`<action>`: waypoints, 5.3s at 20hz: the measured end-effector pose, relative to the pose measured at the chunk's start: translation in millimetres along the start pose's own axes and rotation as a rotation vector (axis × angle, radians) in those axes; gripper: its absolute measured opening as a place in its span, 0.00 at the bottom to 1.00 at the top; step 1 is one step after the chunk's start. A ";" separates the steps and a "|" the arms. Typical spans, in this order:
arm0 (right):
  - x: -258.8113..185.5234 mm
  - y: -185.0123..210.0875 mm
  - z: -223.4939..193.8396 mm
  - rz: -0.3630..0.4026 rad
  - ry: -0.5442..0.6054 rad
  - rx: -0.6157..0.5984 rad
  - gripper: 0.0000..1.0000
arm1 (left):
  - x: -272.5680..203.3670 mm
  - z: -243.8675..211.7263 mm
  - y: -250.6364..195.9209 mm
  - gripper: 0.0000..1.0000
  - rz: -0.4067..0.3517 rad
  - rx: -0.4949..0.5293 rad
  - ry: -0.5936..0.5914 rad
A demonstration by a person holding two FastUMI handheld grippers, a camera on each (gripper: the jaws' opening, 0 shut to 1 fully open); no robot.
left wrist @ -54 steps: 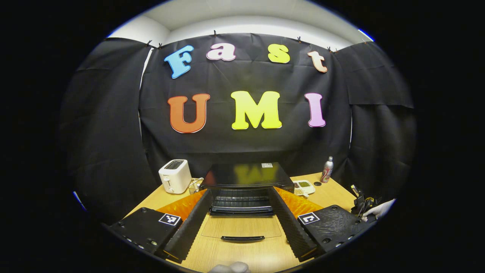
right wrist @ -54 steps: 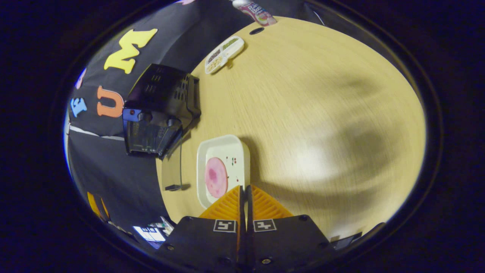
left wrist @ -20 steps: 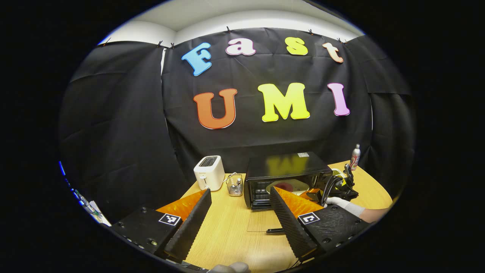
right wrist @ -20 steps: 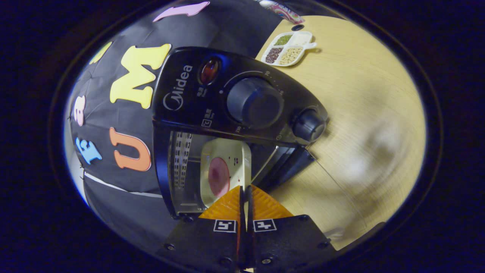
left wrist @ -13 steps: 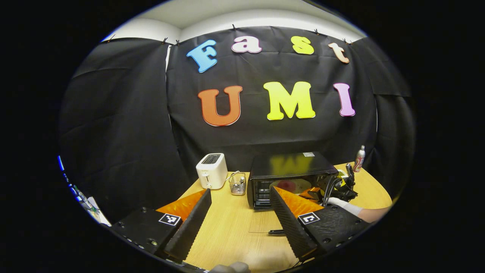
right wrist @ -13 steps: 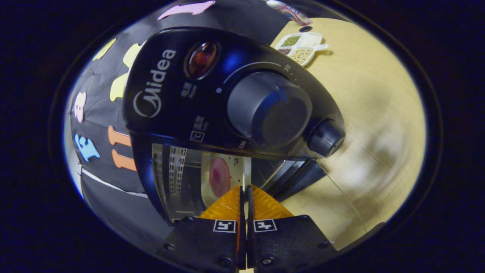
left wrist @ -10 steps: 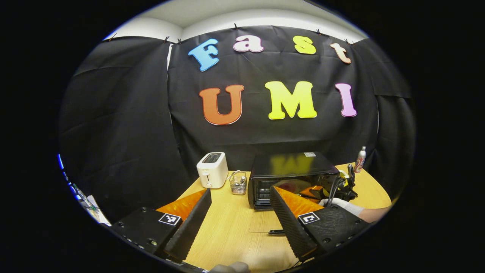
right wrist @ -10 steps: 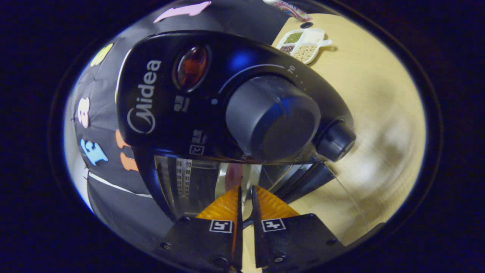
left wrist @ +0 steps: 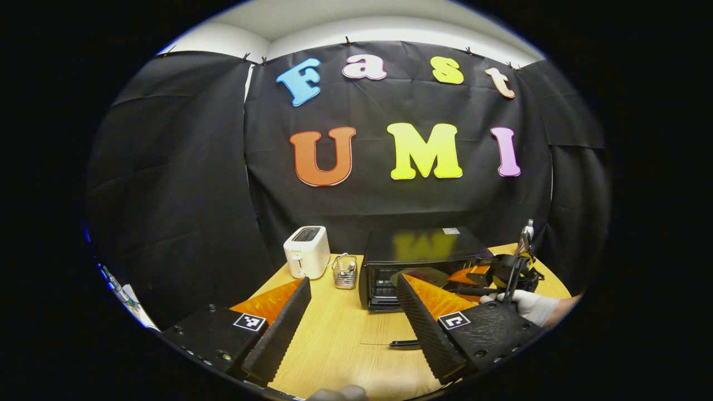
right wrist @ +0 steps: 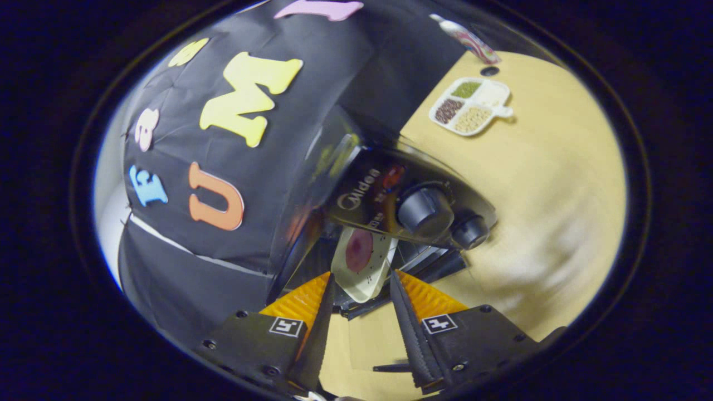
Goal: Open the electric oven with the left hand, put the food in, and close the electric oven.
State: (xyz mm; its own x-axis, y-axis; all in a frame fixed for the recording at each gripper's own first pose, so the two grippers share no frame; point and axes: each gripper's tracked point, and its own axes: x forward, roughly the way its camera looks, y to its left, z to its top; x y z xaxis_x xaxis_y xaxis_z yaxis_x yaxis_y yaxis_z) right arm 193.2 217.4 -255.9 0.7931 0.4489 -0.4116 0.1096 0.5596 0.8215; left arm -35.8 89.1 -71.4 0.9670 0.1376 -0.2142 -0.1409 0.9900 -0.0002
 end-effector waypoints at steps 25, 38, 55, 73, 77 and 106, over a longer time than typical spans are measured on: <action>-278.8 -11.3 86.6 -0.297 -0.330 -0.887 0.96 | 23.0 -118.6 -116.1 0.97 -0.211 0.008 0.132; -316.4 -15.0 96.1 -0.383 -0.343 -0.892 0.96 | 53.3 -266.2 -147.9 0.97 -0.247 0.031 0.386; -299.7 -6.7 92.5 -0.365 -0.337 -0.842 0.96 | 77.8 -233.1 -140.0 0.98 -0.250 0.016 0.357; -287.9 -1.8 108.4 -0.358 -0.389 -0.774 0.96 | 159.5 -118.6 -141.0 0.97 -0.277 0.071 0.192; -287.1 4.2 110.2 -0.358 -0.397 -0.780 1.00 | 170.9 -113.1 -139.9 0.97 -0.268 0.060 0.185; -391.9 62.0 135.6 -0.234 -0.582 -0.882 0.96 | -42.3 97.7 -106.8 0.96 -0.188 -0.054 -0.234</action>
State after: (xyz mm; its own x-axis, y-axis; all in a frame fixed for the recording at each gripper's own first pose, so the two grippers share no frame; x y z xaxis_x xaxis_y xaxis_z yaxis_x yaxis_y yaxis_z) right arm -29.5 -18.3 9.8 0.9968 -0.0035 -0.0798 0.0097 0.9969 0.0775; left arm -40.9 -19.5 33.1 0.9989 -0.0385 0.0254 0.0402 0.9966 -0.0718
